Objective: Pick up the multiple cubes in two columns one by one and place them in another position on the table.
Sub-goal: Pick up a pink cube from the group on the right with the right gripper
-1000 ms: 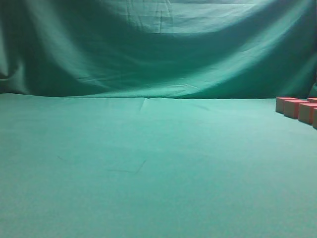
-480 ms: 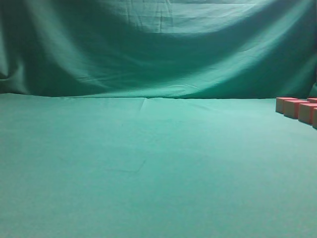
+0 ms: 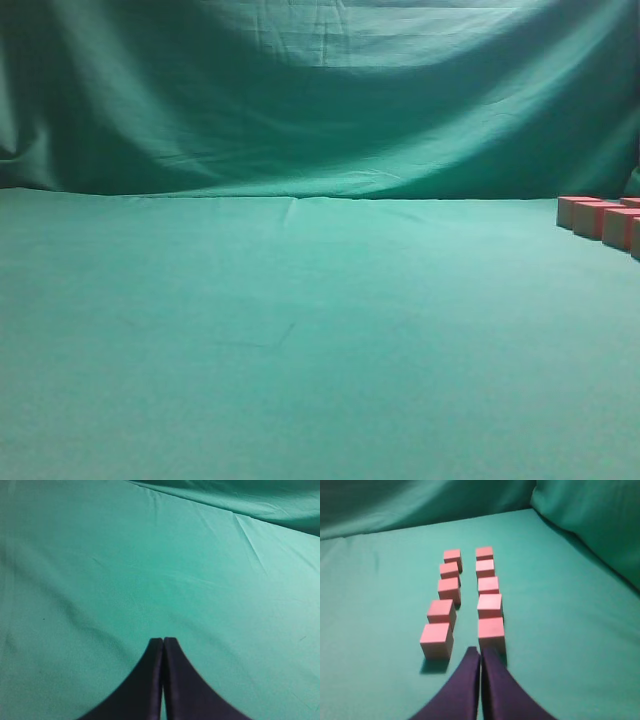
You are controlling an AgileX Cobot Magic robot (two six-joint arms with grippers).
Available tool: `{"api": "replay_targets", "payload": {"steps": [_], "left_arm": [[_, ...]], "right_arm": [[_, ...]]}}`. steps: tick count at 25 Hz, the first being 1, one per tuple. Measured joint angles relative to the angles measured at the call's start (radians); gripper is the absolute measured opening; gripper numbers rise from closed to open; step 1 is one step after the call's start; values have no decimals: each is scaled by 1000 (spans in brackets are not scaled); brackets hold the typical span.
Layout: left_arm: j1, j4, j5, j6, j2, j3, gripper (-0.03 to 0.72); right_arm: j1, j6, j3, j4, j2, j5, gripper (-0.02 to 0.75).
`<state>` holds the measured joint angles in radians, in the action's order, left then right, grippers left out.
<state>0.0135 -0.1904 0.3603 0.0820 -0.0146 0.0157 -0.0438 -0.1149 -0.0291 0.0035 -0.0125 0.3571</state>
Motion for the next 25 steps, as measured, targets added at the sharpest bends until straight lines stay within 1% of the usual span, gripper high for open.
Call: {"api": "replay_targets", "payload": {"steps": [3, 4, 6, 9, 11, 13, 14, 17, 18, 21, 22, 25], "left_arm": [[0, 0, 0, 0, 0, 0, 0], [0, 0, 0, 0, 0, 0, 0], [0, 0, 0, 0, 0, 0, 0], [0, 0, 0, 0, 0, 0, 0], [0, 0, 0, 0, 0, 0, 0], [0, 0, 0, 0, 0, 0, 0], [0, 0, 0, 0, 0, 0, 0], [0, 0, 0, 0, 0, 0, 0], [0, 0, 0, 0, 0, 0, 0], [0, 0, 0, 0, 0, 0, 0], [0, 0, 0, 0, 0, 0, 0], [0, 0, 0, 0, 0, 0, 0]], "right_arm": [[0, -2, -1, 0, 0, -140, 0], [0, -4, -1, 0, 0, -222, 0], [0, -6, -1, 0, 0, -338, 0], [0, -18, -1, 0, 0, -551, 0], [0, -39, -1, 0, 0, -735, 0], [0, -46, 2, 0, 0, -796, 0], [0, -48, 14, 0, 0, -775, 0], [0, -52, 121, 0, 0, -586, 0], [0, -52, 121, 0, 0, -586, 0], [0, -54, 234, 3, 3, -393, 0], [0, -65, 259, 16, 14, -347, 0], [0, -134, 331, 104, 78, -177, 0]]}}
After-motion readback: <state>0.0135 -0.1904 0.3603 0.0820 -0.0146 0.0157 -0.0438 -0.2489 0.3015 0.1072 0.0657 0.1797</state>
